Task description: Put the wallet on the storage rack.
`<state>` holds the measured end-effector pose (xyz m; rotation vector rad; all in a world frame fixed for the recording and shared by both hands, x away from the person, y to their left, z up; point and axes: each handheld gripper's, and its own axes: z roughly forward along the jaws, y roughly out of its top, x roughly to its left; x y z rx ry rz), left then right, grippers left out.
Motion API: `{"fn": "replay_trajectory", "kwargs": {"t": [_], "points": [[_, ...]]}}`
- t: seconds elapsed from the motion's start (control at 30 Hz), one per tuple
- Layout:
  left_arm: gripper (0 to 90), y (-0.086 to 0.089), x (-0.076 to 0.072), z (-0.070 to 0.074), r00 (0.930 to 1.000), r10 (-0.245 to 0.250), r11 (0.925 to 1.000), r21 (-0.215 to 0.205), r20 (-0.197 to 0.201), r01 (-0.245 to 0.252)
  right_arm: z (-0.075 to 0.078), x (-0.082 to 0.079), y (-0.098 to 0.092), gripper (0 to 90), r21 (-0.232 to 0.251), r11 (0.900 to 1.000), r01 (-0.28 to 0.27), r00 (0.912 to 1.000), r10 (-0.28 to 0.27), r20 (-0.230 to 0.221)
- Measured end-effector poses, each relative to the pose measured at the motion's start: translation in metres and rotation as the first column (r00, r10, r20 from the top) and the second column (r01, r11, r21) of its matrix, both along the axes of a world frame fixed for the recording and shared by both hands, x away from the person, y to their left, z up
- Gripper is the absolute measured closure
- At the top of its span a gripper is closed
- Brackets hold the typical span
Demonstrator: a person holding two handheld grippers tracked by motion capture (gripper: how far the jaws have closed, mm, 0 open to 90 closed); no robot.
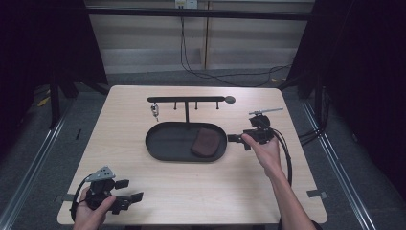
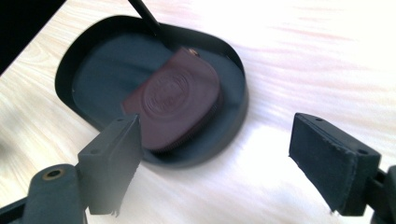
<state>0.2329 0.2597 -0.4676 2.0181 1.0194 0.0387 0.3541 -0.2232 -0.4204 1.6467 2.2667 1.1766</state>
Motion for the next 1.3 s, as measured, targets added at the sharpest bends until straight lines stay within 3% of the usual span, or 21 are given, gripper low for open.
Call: {"fn": "replay_trajectory", "kwargs": {"t": [0.27, 0.7, 1.0, 1.17, 1.23, 1.3], "points": [[17.8, 0.000, 0.000, 0.000, 1.0000, 0.004, 1.0000, 0.003, -0.004, -0.004, -0.005, -0.029, -0.020, 16.4, 0.006, 1.000, 0.017, 0.9998, -0.017, 0.010], [17.8, 0.001, 0.001, 0.000, 0.9999, 0.013, 0.9999, 0.011, -0.004, -0.013, -0.011, -0.079, -0.036, 16.7, -0.034, 0.999, 0.028, 0.9987, -0.026, 0.045], [17.8, -0.001, 0.000, 0.000, 1.0000, 0.005, 1.0000, -0.002, -0.001, -0.005, -0.026, -0.106, -0.048, 16.8, -0.064, 0.996, 0.066, 0.9957, -0.062, 0.069], [17.8, -0.001, 0.001, -0.001, 1.0000, 0.001, 1.0000, 0.003, -0.008, -0.001, -0.035, -0.118, -0.054, 17.2, -0.055, 0.994, 0.091, 0.9925, -0.086, 0.087], [17.8, -0.001, 0.000, 0.000, 1.0000, 0.002, 1.0000, 0.002, -0.005, -0.002, -0.040, -0.122, -0.058, 17.3, -0.046, 0.994, 0.101, 0.9925, -0.097, 0.074], [17.8, -0.001, 0.000, 0.000, 1.0000, 0.003, 1.0000, 0.002, -0.006, -0.003, -0.046, -0.123, -0.062, 19.1, -0.051, 0.993, 0.102, 0.9945, -0.101, 0.028]]}}
